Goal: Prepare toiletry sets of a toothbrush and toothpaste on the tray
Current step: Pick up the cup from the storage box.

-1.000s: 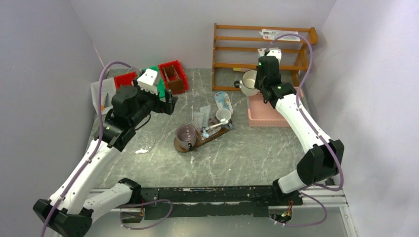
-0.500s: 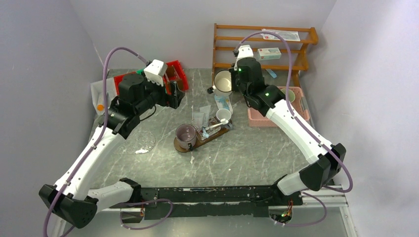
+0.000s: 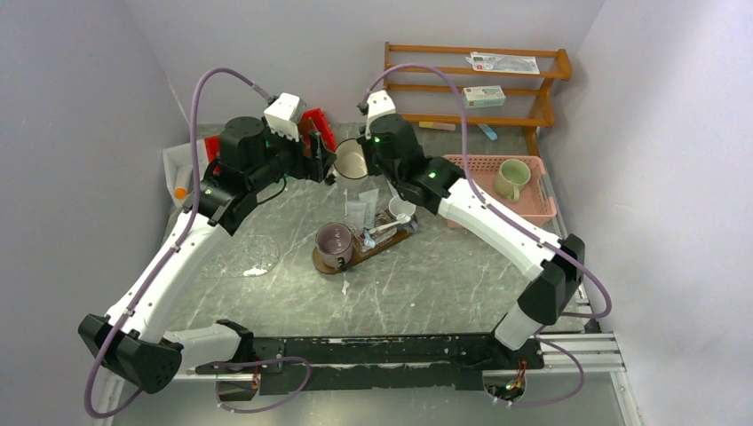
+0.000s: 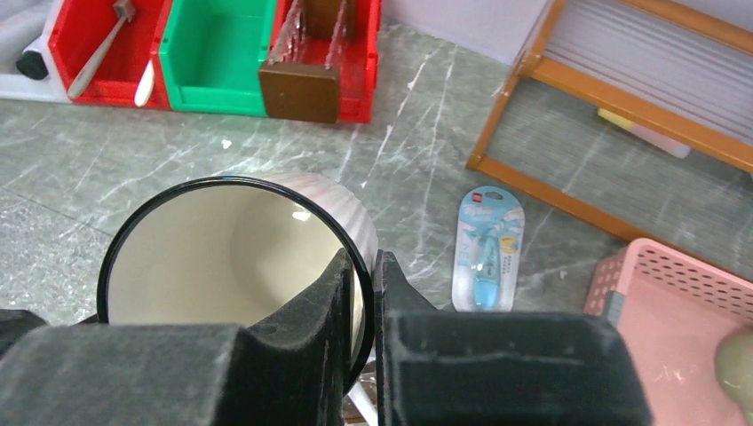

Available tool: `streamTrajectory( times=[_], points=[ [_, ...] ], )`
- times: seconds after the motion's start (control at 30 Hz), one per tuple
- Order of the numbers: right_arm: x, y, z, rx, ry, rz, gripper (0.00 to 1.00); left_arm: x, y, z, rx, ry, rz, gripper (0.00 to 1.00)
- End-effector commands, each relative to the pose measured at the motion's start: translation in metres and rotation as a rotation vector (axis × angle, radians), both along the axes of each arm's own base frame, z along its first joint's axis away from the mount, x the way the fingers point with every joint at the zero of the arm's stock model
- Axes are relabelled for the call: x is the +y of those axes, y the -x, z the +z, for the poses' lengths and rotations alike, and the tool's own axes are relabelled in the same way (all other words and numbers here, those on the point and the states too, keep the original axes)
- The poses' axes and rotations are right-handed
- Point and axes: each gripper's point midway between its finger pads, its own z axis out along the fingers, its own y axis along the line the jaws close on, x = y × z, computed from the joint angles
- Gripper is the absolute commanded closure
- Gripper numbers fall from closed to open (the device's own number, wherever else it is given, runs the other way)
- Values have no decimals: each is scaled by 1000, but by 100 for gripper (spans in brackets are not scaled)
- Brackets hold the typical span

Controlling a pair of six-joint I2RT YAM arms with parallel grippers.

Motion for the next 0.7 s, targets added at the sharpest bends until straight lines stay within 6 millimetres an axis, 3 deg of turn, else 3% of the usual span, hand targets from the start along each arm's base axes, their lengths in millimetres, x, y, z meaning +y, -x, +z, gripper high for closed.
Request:
streamTrajectory(
  times=[0.0,0.23,0.67],
  points=[
    [23,-5,45,-100,-114,-12,100,-1,-2,11,-34,-31,-2,21],
    [44,-5,35,-69,-123,-1,100,13,-10,-12,-32,-138,85,35],
    [68,1,25,-24,-140,34,100,11,-20,-39,-38,-232,109,56]
  ],
)
